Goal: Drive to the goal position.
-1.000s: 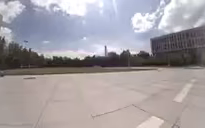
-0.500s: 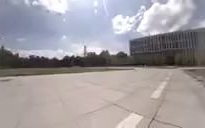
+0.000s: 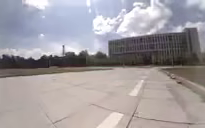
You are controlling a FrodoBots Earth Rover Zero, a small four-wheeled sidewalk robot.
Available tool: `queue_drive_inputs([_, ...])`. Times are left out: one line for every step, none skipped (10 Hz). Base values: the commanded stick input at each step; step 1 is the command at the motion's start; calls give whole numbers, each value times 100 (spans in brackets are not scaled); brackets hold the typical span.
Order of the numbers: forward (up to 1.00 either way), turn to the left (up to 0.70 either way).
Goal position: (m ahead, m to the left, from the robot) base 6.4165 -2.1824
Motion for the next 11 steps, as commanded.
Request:
queue_drive_inputs([0,0])
queue_drive_inputs([0,0])
queue_drive_inputs([0,0])
queue_drive_inputs([0,0])
queue_drive_inputs([0,0])
queue_drive_inputs([0,0])
queue_drive_inputs([31,0])
queue_drive_inputs([70,0])
queue_drive_inputs([70,0])
queue_drive_inputs([70,0])
queue_drive_inputs([70,0])
